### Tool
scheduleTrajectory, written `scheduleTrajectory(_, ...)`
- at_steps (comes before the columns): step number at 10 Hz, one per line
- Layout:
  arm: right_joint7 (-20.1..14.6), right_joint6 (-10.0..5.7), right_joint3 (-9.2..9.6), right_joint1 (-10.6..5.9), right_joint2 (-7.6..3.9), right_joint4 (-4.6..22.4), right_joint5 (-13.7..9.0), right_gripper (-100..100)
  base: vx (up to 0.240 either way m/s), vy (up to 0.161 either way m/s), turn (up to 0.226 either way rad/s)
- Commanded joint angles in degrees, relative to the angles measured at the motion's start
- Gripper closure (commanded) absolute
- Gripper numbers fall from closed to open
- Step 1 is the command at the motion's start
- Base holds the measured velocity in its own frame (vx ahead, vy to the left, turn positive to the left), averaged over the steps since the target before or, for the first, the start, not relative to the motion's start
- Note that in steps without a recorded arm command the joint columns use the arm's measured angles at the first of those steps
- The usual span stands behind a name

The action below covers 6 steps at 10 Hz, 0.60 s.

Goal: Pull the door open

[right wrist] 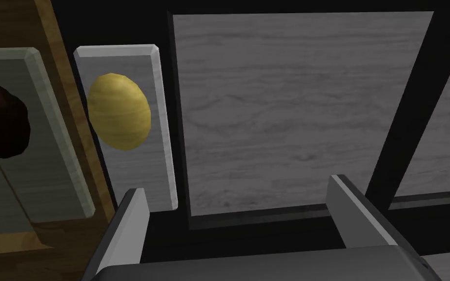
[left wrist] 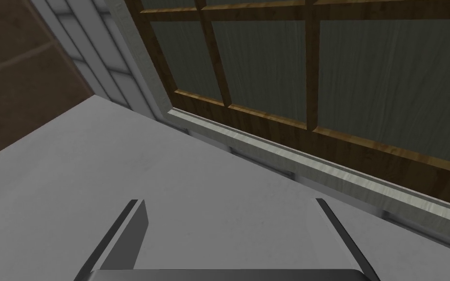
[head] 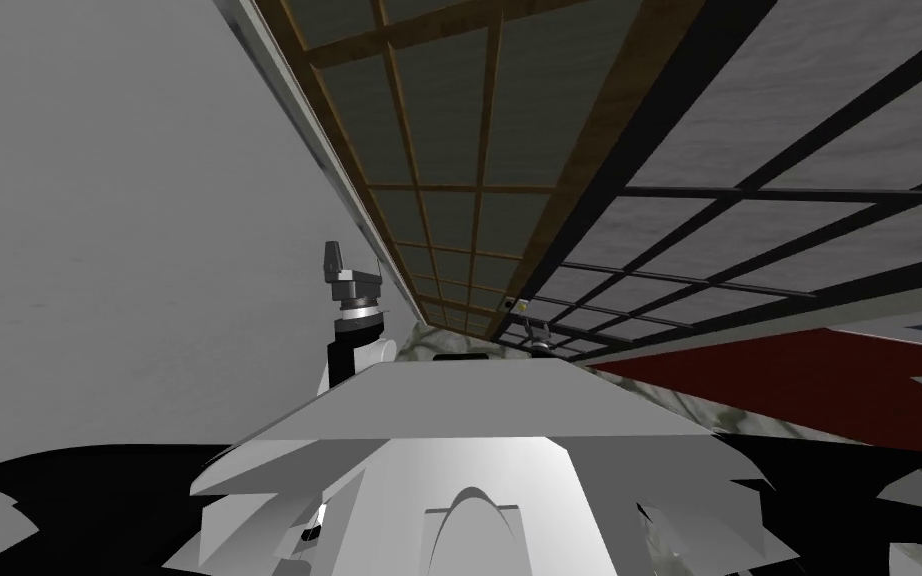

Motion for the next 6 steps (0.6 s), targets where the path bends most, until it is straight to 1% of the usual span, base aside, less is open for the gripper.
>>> scheduleTrajectory(1,0.2,0.22,0.18,-0.89,0.31,-1.4,0.2,-100,0.177,-0.010,0.119)
scheduleTrajectory(2,0.2,0.21,0.26,-1.28,0.44,-1.6,0.2,-100,0.159,-0.001,0.079)
scheduleTrajectory(3,0.2,0.17,0.52,-2.46,0.83,-2.3,0.5,-100,0.174,0.012,0.140)
scheduleTrajectory(4,1.0,0.74,0.11,-1.56,0.76,-3.0,0.1,-100,0.084,0.004,0.040)
scheduleTrajectory(5,1.0,0.74,0.11,-1.56,0.76,-3.0,0.1,100,-0.012,0.000,-0.031)
scheduleTrajectory(6,1.0,0.74,0.11,-1.56,0.76,-3.0,0.1,100,-0.032,0.009,0.025)
